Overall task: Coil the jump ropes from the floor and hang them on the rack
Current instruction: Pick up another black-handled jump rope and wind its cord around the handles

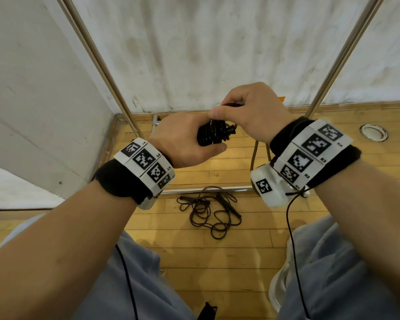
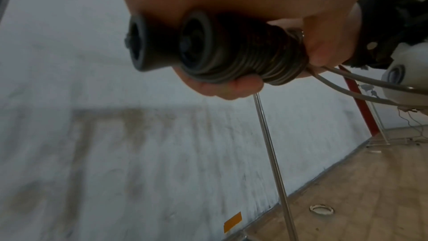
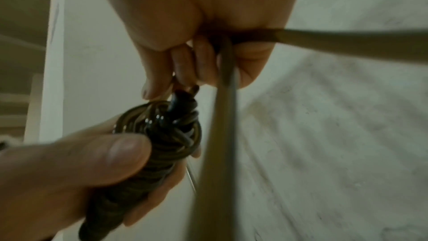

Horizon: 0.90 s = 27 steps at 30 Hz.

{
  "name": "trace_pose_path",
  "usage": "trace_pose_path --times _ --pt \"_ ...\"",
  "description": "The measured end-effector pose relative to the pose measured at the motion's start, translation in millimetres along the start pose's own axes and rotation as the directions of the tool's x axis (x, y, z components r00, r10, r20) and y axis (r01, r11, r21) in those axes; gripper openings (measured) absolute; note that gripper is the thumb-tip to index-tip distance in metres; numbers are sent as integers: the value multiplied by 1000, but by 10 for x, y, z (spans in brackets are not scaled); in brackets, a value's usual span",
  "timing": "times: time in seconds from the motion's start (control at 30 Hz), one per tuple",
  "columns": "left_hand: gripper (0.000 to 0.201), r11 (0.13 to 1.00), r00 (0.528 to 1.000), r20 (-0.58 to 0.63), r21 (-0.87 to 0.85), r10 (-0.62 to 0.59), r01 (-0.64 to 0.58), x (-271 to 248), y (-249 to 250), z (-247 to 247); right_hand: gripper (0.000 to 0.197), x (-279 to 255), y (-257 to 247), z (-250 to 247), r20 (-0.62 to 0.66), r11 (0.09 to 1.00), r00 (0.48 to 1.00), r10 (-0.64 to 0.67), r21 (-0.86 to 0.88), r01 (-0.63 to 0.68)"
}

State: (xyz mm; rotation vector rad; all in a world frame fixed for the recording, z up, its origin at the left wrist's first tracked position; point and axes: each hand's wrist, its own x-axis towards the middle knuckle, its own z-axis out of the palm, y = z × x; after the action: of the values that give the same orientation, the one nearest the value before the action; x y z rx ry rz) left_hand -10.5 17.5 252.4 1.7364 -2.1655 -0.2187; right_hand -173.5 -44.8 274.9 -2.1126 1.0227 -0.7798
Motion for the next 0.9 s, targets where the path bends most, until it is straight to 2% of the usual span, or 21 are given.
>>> trace_pose_path --times 0.13,0.2,0.27,0.33,0.43,0.53,0.6,0.73,0.8,0.9 --pt "39 998 998 -50 -46 29 -31 -34 51 -73 26 40 16 -102 -17 993 999 31 114 -29" --pt "40 993 997 -69 -106 46 -53 -44 92 -109 27 43 35 -109 5 967 998 57 247 -56" --pt "50 978 994 -93 -196 57 -74 -66 131 -143 29 40 57 -67 88 877 993 84 466 -116" --pt "56 955 989 -134 -281 56 -92 -84 148 -171 33 47 70 3 174 743 981 88 645 -181" --pt "53 925 978 -206 -368 19 -95 -85 148 -170 28 50 73 111 223 616 971 91 753 -231" --pt "55 896 958 -272 -442 -86 -45 -67 141 -149 20 21 45 224 240 557 964 111 789 -261" --pt "60 880 940 -298 -476 -165 4 -49 135 -130 24 -6 14 304 238 587 959 154 759 -283" --pt "63 907 902 -323 -396 -286 146 51 48 -104 23 -51 -79 456 201 746 953 227 594 -302" --pt "59 929 893 -316 -290 -320 230 103 -53 -87 25 -83 -127 522 208 809 949 236 498 -311" --pt "51 955 898 -324 -100 -297 280 137 -163 -51 32 -98 -161 536 179 898 961 213 352 -265"
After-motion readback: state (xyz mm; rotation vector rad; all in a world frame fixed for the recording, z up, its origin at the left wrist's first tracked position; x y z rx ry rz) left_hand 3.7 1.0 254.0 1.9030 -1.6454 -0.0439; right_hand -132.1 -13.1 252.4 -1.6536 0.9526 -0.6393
